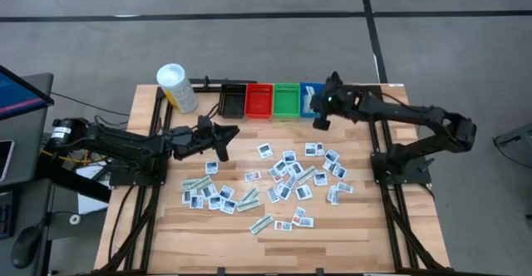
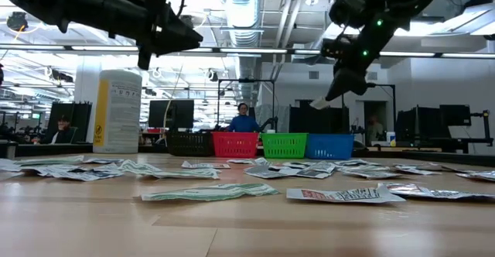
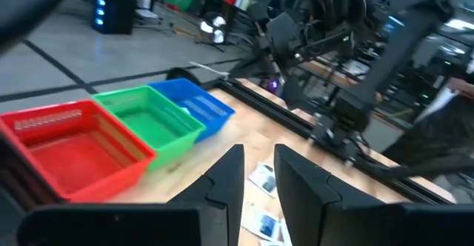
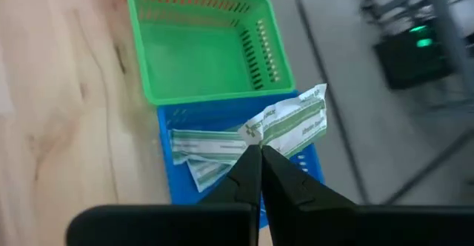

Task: Pick & Place First Aid Supplies
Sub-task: Put the bandage pack into the blue bin

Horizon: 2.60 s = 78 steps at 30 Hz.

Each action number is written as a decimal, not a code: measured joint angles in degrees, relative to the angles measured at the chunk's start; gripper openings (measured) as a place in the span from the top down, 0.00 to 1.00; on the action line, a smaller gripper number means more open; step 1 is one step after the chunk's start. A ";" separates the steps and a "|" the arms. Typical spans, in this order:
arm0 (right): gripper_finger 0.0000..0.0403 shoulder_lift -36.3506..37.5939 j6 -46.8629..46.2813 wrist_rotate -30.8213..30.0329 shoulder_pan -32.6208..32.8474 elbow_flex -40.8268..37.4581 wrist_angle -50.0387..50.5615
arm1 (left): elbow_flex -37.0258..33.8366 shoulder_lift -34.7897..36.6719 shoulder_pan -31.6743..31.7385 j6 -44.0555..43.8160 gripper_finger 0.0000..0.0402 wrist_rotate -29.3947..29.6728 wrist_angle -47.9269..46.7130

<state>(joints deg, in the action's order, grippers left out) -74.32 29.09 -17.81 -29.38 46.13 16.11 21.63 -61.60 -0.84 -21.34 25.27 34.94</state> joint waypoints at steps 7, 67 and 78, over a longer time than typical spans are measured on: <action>1.00 0.00 -0.58 10.35 -6.13 0.00 0.03 | 0.00 0.00 6.45 -0.16 0.81 -3.88 0.03; 0.69 -9.36 -4.68 12.85 -9.23 0.02 -8.17 | 0.02 0.00 18.66 13.42 0.81 -20.63 -3.19; 0.70 0.24 -1.62 22.79 -7.02 0.02 -10.44 | 0.02 0.00 17.59 13.39 0.81 -20.65 -3.06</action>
<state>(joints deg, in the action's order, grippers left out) -74.08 27.47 4.97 -36.40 46.15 5.67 21.65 -61.60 16.75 -7.94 4.62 31.88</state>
